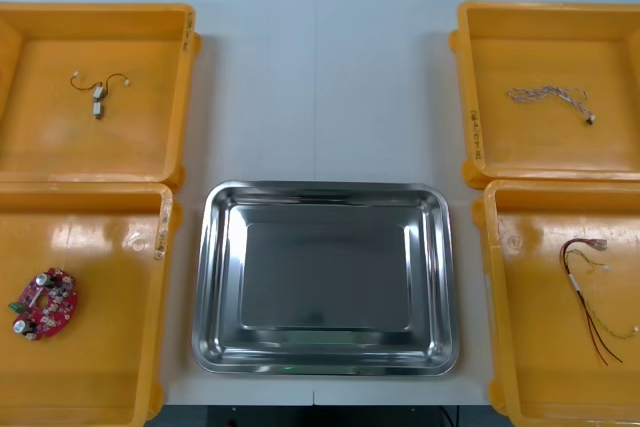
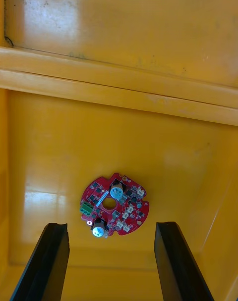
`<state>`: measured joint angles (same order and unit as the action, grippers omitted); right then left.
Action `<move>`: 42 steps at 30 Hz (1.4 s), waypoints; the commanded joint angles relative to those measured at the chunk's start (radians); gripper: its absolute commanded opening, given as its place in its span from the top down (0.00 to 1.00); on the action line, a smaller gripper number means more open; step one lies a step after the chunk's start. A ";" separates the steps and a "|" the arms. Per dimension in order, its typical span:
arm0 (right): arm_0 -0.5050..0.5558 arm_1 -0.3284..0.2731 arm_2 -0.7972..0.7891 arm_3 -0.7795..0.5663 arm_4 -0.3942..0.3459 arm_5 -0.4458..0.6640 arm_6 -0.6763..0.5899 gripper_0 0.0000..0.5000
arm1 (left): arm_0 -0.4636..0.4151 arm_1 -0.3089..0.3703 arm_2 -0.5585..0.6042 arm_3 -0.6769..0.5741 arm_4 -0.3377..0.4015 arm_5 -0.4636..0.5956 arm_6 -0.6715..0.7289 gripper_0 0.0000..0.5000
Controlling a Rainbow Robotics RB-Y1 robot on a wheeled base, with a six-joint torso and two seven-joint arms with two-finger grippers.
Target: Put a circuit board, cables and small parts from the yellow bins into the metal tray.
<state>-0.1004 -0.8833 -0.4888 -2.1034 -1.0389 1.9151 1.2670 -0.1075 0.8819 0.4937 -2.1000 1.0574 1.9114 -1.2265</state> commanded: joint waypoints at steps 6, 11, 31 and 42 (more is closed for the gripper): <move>0.013 0.011 -0.035 -0.026 -0.008 0.005 0.042 0.00 | 0.020 -0.009 0.030 -0.029 -0.010 0.009 -0.082 0.00; 0.013 0.011 -0.035 -0.026 -0.008 0.005 0.042 0.00 | 0.020 -0.009 0.030 -0.029 -0.010 0.009 -0.082 0.00; 0.013 0.011 -0.035 -0.026 -0.008 0.005 0.042 0.00 | 0.020 -0.009 0.030 -0.029 -0.010 0.009 -0.082 0.00; 0.013 0.011 -0.035 -0.026 -0.008 0.005 0.042 0.00 | 0.020 -0.009 0.030 -0.029 -0.010 0.009 -0.082 0.00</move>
<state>-0.1004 -0.8833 -0.4888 -2.1034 -1.0389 1.9151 1.2670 -0.1075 0.8819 0.4937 -2.1000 1.0574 1.9114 -1.2266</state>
